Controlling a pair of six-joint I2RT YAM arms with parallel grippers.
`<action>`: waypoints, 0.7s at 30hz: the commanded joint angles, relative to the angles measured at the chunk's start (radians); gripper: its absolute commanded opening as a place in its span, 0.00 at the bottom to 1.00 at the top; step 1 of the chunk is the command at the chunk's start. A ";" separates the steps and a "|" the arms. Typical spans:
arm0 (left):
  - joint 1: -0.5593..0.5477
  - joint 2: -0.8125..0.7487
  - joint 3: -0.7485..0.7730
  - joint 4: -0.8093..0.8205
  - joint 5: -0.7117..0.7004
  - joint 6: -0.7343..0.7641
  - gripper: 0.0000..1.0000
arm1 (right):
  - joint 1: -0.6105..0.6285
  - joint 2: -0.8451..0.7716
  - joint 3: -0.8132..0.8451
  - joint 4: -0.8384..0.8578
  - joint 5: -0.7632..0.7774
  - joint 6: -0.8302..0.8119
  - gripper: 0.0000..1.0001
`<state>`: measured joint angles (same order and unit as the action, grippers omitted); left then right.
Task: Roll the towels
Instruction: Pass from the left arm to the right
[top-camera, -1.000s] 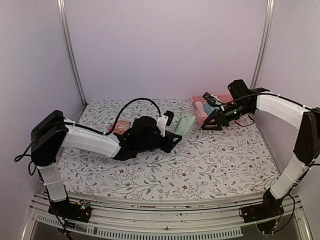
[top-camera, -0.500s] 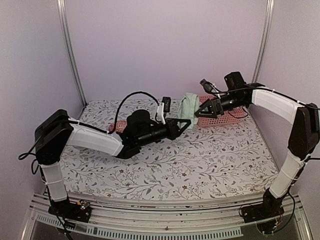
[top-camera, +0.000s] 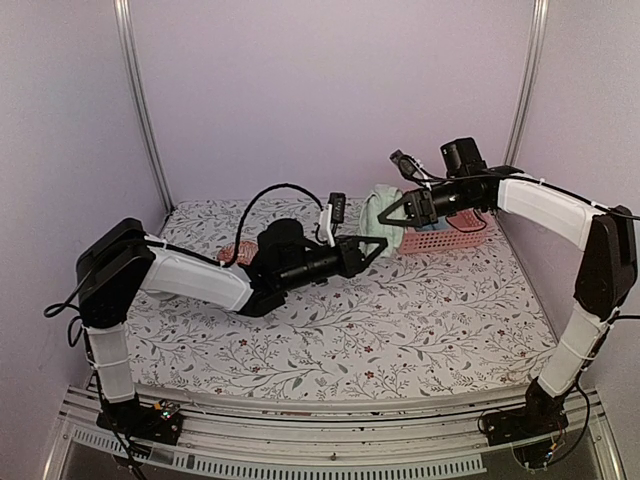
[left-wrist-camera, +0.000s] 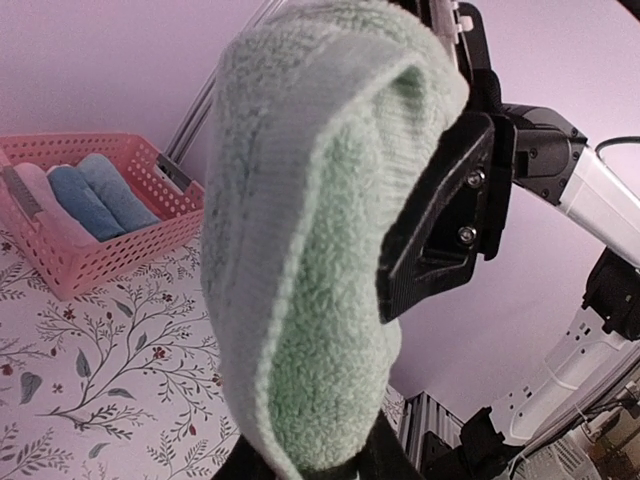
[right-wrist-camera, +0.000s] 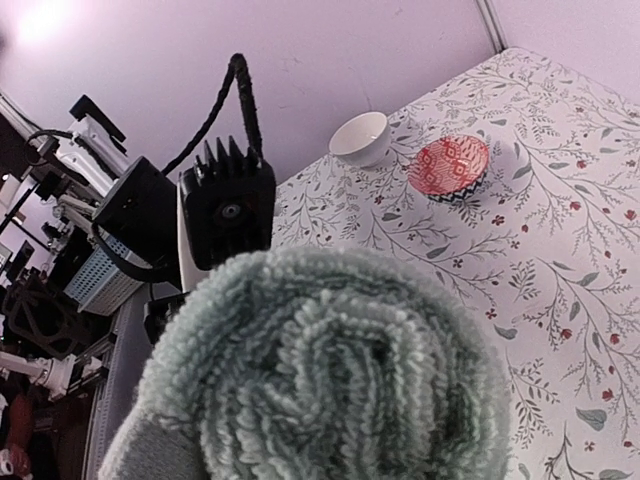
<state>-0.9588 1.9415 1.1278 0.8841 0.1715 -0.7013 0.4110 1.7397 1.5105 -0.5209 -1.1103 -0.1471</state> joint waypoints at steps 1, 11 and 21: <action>0.012 0.047 0.060 -0.051 -0.015 0.023 0.10 | 0.004 0.013 0.020 0.051 0.039 0.081 0.27; 0.007 0.035 0.089 -0.362 -0.137 0.128 0.51 | -0.058 0.063 0.119 -0.105 0.200 -0.013 0.04; 0.005 -0.075 -0.026 -0.469 -0.143 0.193 0.52 | -0.262 0.316 0.413 -0.421 0.499 -0.223 0.06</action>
<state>-0.9573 1.9259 1.1378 0.4774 0.0425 -0.5522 0.2321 1.9591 1.8202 -0.7906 -0.7475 -0.2794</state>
